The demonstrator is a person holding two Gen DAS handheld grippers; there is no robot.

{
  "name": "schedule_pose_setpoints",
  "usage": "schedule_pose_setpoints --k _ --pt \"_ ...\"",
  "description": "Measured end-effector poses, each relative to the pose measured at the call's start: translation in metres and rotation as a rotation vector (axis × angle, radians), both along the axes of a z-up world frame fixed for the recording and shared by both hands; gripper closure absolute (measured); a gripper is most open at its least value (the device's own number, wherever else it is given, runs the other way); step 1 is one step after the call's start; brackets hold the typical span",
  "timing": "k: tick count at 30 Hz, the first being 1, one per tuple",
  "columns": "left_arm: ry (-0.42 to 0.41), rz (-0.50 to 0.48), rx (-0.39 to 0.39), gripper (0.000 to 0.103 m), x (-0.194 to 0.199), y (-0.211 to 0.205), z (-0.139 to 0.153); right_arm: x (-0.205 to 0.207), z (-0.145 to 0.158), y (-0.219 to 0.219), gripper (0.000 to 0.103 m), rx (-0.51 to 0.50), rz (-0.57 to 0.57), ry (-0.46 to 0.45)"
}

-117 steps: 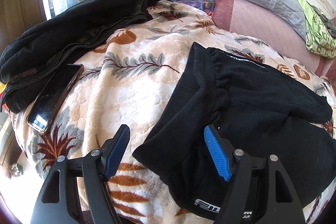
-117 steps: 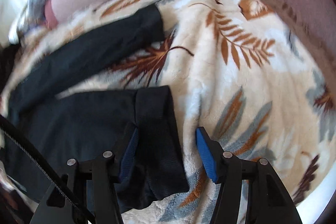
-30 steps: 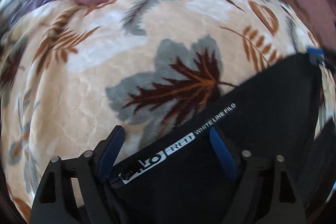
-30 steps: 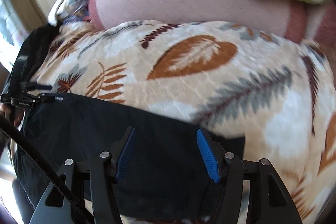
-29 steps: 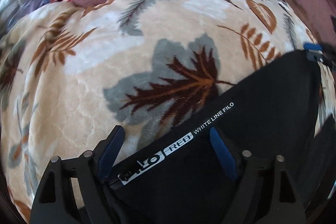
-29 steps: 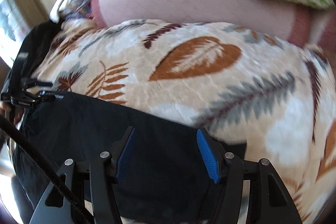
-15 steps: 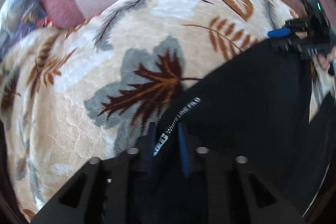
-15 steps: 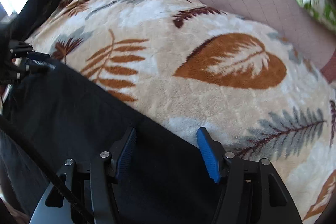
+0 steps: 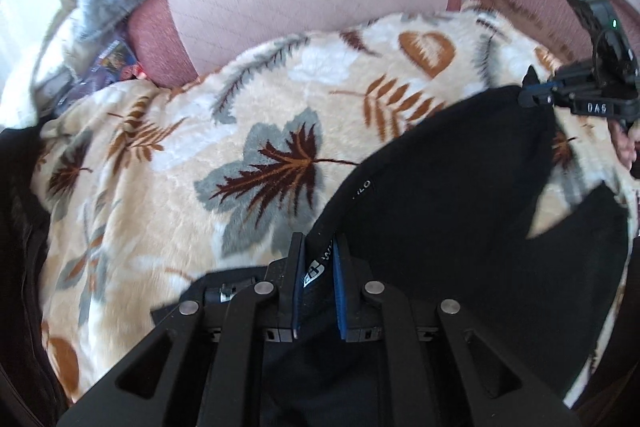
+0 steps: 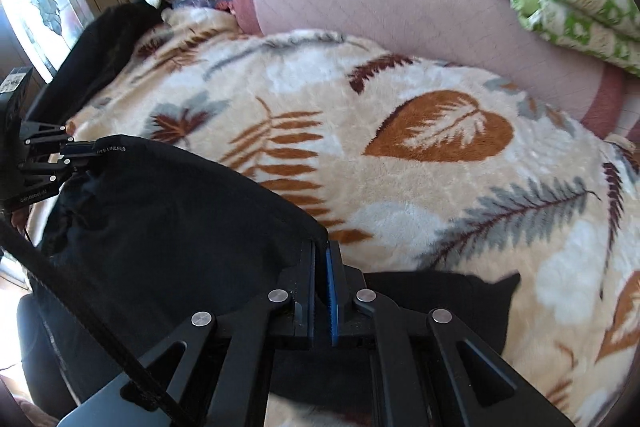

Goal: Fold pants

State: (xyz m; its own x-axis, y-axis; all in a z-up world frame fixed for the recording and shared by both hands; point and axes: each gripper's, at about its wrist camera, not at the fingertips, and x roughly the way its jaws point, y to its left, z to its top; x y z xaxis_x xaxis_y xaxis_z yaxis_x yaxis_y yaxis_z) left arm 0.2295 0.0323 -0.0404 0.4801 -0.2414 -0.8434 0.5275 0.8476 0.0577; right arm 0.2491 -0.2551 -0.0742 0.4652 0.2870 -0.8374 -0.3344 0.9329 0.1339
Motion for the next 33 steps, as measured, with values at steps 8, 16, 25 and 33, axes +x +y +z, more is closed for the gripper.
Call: schedule_pose_setpoints --k 8,16,25,33 --pt "-0.054 0.059 -0.142 0.091 -0.099 0.021 0.029 -0.103 0.023 0.006 0.098 0.007 -0.009 -0.033" --pt "0.011 0.132 -0.113 0.086 -0.199 0.030 -0.013 -0.211 -0.005 0.016 0.098 0.031 -0.004 0.055" --pt "0.012 0.287 -0.098 0.050 -0.254 0.063 -0.016 -0.271 -0.039 0.003 0.075 0.037 -0.075 0.143" --pt "-0.062 0.399 -0.087 0.044 -0.260 0.081 0.004 -0.291 -0.010 -0.067 0.071 0.035 -0.276 0.070"
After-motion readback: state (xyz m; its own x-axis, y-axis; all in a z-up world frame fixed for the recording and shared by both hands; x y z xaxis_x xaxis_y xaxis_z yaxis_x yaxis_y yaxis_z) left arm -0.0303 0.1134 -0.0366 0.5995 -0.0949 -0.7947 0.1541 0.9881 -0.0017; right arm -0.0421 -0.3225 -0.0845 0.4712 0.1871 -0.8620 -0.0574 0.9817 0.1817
